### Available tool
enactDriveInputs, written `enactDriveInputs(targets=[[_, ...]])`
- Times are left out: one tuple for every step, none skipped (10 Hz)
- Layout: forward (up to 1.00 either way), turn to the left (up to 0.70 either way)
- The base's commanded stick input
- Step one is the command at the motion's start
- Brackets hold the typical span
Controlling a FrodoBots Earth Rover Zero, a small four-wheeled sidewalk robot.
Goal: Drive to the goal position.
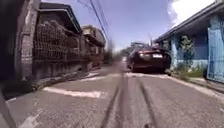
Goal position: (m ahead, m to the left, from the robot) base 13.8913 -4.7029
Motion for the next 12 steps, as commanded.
enactDriveInputs(targets=[[0.98,0.00],[0.98,0.00],[0.98,0.00],[0.98,0.00],[0.98,0.00],[0.98,0.00],[0.98,0.00],[0.98,0.00],[0.98,0.00],[0.98,0.00],[0.98,-0.01],[0.98,-0.21]])
